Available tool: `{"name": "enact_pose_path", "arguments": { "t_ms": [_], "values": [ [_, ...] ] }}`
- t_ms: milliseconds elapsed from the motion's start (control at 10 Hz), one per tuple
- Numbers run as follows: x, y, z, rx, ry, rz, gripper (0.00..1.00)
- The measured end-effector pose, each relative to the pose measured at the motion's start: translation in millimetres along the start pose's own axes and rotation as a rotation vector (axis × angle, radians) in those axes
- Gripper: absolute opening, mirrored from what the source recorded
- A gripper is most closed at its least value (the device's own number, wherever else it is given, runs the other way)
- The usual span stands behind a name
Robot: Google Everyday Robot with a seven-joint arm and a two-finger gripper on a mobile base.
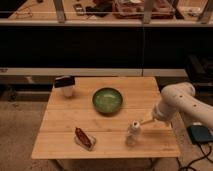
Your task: Drag the ceramic bowl in a circle
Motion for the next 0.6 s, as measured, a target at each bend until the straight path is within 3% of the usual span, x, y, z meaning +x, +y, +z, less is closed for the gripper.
{"name": "enact_pose_path", "arguments": {
  "t_ms": [400,600],
  "values": [
    [80,-32,-33,0.009,0.131,-0.03,0.8],
    [102,-59,-36,0.054,0.142,-0.04,0.8]
  ]
}}
